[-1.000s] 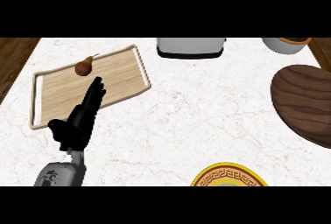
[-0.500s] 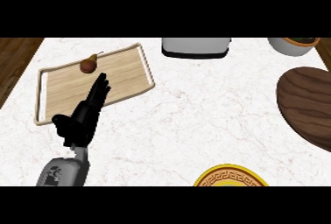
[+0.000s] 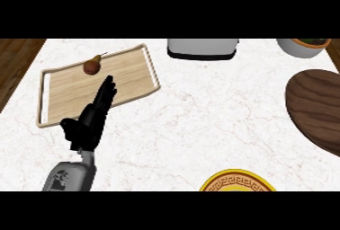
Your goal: Pick the cupcake from the plate and place it in the bowl
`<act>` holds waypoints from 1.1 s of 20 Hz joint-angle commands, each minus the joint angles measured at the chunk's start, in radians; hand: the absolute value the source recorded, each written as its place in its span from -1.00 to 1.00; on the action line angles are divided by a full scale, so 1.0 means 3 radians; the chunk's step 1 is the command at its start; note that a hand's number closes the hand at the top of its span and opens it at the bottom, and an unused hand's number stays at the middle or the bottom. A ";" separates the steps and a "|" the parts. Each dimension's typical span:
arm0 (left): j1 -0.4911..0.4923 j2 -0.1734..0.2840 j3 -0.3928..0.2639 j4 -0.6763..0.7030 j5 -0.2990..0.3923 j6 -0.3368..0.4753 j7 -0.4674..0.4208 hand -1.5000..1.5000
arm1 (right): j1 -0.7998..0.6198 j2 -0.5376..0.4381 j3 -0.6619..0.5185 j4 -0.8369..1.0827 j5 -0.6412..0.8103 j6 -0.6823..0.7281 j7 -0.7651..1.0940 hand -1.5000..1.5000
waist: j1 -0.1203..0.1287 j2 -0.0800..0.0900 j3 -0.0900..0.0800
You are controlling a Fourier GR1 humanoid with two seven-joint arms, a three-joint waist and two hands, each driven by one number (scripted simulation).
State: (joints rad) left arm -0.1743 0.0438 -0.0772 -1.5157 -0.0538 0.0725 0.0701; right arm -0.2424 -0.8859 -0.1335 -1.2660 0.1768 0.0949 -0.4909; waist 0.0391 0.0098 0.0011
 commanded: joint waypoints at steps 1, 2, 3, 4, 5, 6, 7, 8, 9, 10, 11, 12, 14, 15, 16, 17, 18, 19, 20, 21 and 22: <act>-0.0012 0.0051 0.0067 -0.0135 0.0077 -0.0049 0.0156 0.00 | -0.0481 0.0160 0.0121 0.0924 0.0346 -0.0121 -0.0434 1.00 | -0.0021 -0.0009 0.0001; 0.0129 -0.0005 -0.0029 -0.0188 -0.0008 0.0012 0.0123 0.00 | -0.0601 0.0176 0.0158 0.1136 0.0401 -0.0088 -0.0424 1.00 | -0.0010 -0.0008 0.0001; -0.0167 -0.0006 0.0031 0.0022 -0.0037 0.0042 0.0103 0.00 | -0.0741 0.0235 0.0229 0.1361 0.0542 -0.0214 -0.0580 1.00 | 0.0013 0.0011 0.0004; -0.0002 0.0036 0.0081 0.0018 0.0062 -0.0058 -0.0023 0.00 | -0.0768 0.0350 0.0287 0.1447 0.0629 -0.0272 -0.0531 1.00 | -0.0019 -0.0002 0.0000; 0.0008 0.0102 0.0109 -0.0011 0.0075 -0.0105 0.0009 0.00 | -0.0931 0.0189 0.0294 0.1646 0.0609 0.0014 -0.0617 1.00 | 0.0001 0.0002 0.0001; -0.0060 0.0011 0.0026 0.0021 0.0003 -0.0026 0.0044 0.00 | -0.0747 0.0307 0.0372 0.1768 0.0672 -0.0066 -0.0768 1.00 | 0.0015 0.0016 0.0005; 0.0008 -0.0007 -0.0005 0.0143 -0.0040 -0.0033 -0.0126 0.00 | -0.0999 0.0333 0.0265 0.1926 0.0501 0.0162 -0.0541 1.00 | 0.0012 0.0014 0.0002; -0.0094 0.0028 0.0044 0.0007 0.0015 -0.0038 0.0102 0.00 | -0.0830 0.0223 0.0256 0.2110 0.0544 0.0220 -0.0843 1.00 | -0.0003 0.0011 0.0006; -0.0117 0.0098 0.0091 -0.0003 0.0065 -0.0112 0.0107 0.00 | -0.0985 0.0269 0.0313 0.2233 0.0573 0.0341 -0.0768 -1.00 | 0.0029 0.0017 0.0006; 0.0076 -0.0024 -0.0050 -0.0059 -0.0027 -0.0033 -0.0023 0.00 | -0.1015 0.0328 0.0400 0.2335 0.0671 0.0336 -0.0864 -1.00 | 0.0053 0.0018 0.0007; -0.0068 -0.0006 0.0014 0.0015 -0.0008 -0.0025 0.0034 0.00 | -0.1124 0.0315 0.0401 0.2428 0.0656 0.0503 -0.0960 -1.00 | 0.0016 0.0014 0.0006; 0.0022 0.0000 -0.0014 0.0075 -0.0023 -0.0057 -0.0061 0.00 | -0.1095 0.0266 0.0387 0.2567 0.0656 0.0575 -0.1184 -1.00 | 0.0033 0.0026 0.0009; -0.0037 0.0068 0.0079 -0.0063 0.0026 -0.0060 0.0064 0.00 | -0.1146 0.0403 0.0344 0.2749 0.0653 0.0529 -0.1437 -1.00 | 0.0001 0.0007 0.0007; 0.0159 0.0000 -0.0027 -0.0037 -0.0044 -0.0031 -0.0068 0.00 | -0.1187 0.0207 0.0281 0.2841 0.0586 0.0802 -0.1578 -1.00 | 0.0011 0.0011 0.0008; 0.0138 0.0085 0.0043 -0.0188 0.0077 -0.0139 0.0060 0.00 | -0.1343 0.0296 0.0262 0.2883 0.0587 0.0796 -0.1539 -1.00 | 0.0008 0.0001 0.0006; -0.0081 -0.0090 0.0004 0.0101 -0.0043 0.0048 -0.0008 0.00 | -0.1286 0.0303 0.0238 0.2958 0.0559 0.0836 -0.1708 -1.00 | -0.0027 0.0014 0.0007; 0.0095 -0.0025 -0.0028 -0.0088 -0.0041 -0.0004 0.0037 0.00 | -0.1440 0.0265 0.0147 0.2975 0.0464 0.0926 -0.1633 -1.00 | 0.0002 0.0005 0.0007; -0.0116 -0.0016 0.0067 0.0061 -0.0009 0.0008 0.0039 0.00 | -0.1494 0.0301 0.0098 0.2969 0.0378 0.1006 -0.1632 -1.00 | -0.0018 0.0013 0.0007; -0.0102 0.0093 0.0116 -0.0126 0.0075 -0.0091 0.0188 0.00 | -0.1481 0.0355 -0.0009 0.2980 0.0268 0.0915 -0.1649 -1.00 | -0.0007 0.0003 0.0009; -0.0109 -0.0005 0.0087 0.0008 0.0018 0.0004 0.0117 0.00 | -0.1432 0.0218 -0.0079 0.2997 0.0199 0.1015 -0.1756 -1.00 | -0.0058 0.0000 0.0007; -0.0008 -0.0084 0.0015 0.0048 -0.0032 0.0044 -0.0036 0.00 | -0.1510 0.0306 -0.0131 0.3012 0.0130 0.0986 -0.1675 -1.00 | -0.0049 0.0000 0.0005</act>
State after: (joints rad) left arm -0.1856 0.0412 -0.0638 -1.5189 -0.0531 0.0687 0.0853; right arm -0.6586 -0.7956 -0.1110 -0.4068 0.2812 0.2944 -0.9019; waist 0.0323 0.0115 0.0033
